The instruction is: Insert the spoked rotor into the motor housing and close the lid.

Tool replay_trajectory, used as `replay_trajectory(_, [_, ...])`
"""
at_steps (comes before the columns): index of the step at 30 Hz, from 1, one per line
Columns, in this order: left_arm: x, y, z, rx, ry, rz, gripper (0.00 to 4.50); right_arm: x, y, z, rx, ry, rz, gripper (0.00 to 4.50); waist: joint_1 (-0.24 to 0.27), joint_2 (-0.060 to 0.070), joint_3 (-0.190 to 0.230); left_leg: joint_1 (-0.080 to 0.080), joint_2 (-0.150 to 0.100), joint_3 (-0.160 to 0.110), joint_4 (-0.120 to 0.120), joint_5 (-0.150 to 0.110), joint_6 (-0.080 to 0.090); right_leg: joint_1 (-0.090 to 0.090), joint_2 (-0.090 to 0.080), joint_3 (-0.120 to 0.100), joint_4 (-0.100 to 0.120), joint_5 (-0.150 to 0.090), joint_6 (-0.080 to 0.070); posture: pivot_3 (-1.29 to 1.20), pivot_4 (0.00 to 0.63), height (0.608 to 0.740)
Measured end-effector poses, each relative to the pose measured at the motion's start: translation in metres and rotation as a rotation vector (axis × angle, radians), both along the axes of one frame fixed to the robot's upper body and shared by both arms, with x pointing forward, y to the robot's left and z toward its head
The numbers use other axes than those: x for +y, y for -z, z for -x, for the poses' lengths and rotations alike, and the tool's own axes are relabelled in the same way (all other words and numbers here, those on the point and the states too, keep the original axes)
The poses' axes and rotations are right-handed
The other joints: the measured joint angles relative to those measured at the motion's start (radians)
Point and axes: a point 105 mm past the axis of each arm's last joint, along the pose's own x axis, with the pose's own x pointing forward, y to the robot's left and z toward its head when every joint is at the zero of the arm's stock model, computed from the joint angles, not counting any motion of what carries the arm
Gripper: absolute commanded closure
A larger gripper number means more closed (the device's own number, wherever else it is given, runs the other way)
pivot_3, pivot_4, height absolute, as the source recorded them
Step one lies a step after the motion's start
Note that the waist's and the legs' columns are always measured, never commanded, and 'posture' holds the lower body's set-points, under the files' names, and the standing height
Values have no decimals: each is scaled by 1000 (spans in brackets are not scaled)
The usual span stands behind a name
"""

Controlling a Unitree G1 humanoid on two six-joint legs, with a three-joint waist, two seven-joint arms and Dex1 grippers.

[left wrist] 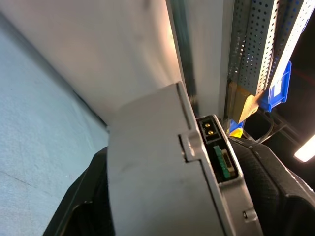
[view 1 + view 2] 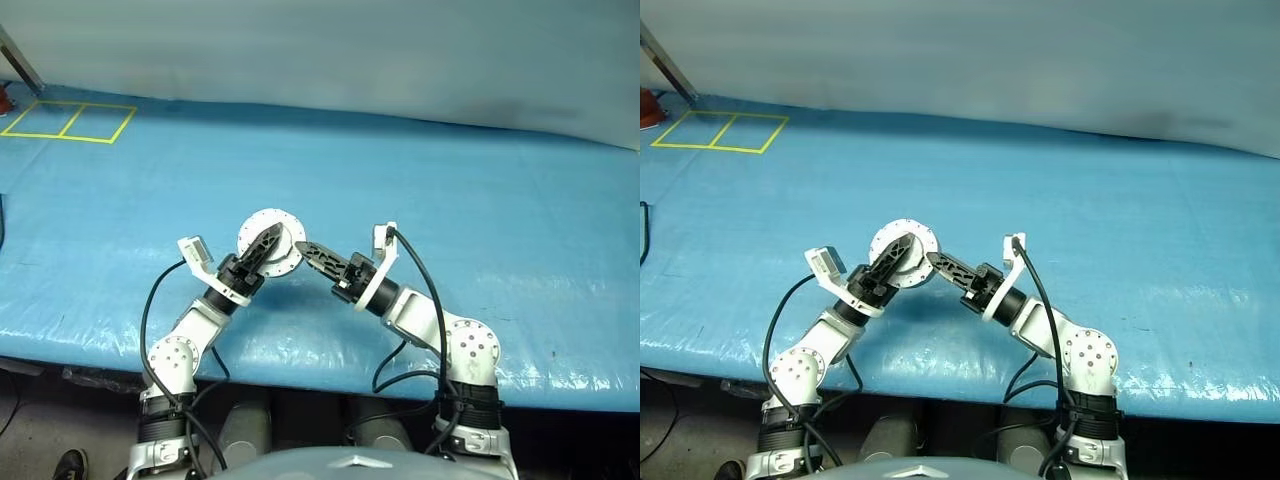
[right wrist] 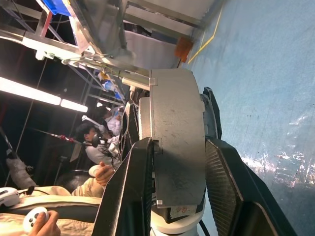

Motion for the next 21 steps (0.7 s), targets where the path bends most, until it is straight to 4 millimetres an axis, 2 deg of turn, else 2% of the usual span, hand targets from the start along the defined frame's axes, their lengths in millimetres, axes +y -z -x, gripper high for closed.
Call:
replay_trajectory(8, [1, 3, 0, 20, -11, 13, 1556, -1, 1, -1, -8, 8, 15, 3321, 1, 0, 0, 0, 0, 0, 0, 0, 0, 0, 0, 0, 0, 0, 0, 0, 150, 740])
replay_trajectory(10, [0, 3, -2, 28, -20, 15, 1557, -2, 2, -3, -20, 24, 23, 2600, 1, 0, 0, 0, 0, 0, 0, 0, 0, 0, 0, 0, 0, 0, 0, 0, 150, 740])
replay_trajectory(12, [0, 6, -3, 39, -31, -10, 1557, -8, 4, -11, -31, 84, 53, 2084, 1, 0, 0, 0, 0, 0, 1, 0, 0, 0, 0, 0, 0, 0, 0, 0, 150, 740])
replay_trajectory(14, [4, 14, -6, 75, -70, -43, 1557, -14, 1, -19, -57, 148, 69, 1428, 0, 0, 0, 0, 0, 0, 1, 0, 0, 0, 0, 0, 0, 0, 0, 0, 150, 740])
replay_trajectory(18, [16, 33, -13, 154, -180, -97, 1557, -28, 2, -35, -126, 276, 182, 1428, 1, 0, 0, 0, 0, 0, 0, 0, 0, 0, 0, 0, 0, 0, 0, 0, 150, 740])
replay_trajectory(21, [31, 41, -21, 193, -306, -126, 1557, -36, 7, -42, -145, 343, 245, 1428, 3, 0, 0, 0, 0, 0, 0, 0, 0, 0, 0, 1, 0, 1, 1, 0, 150, 740])
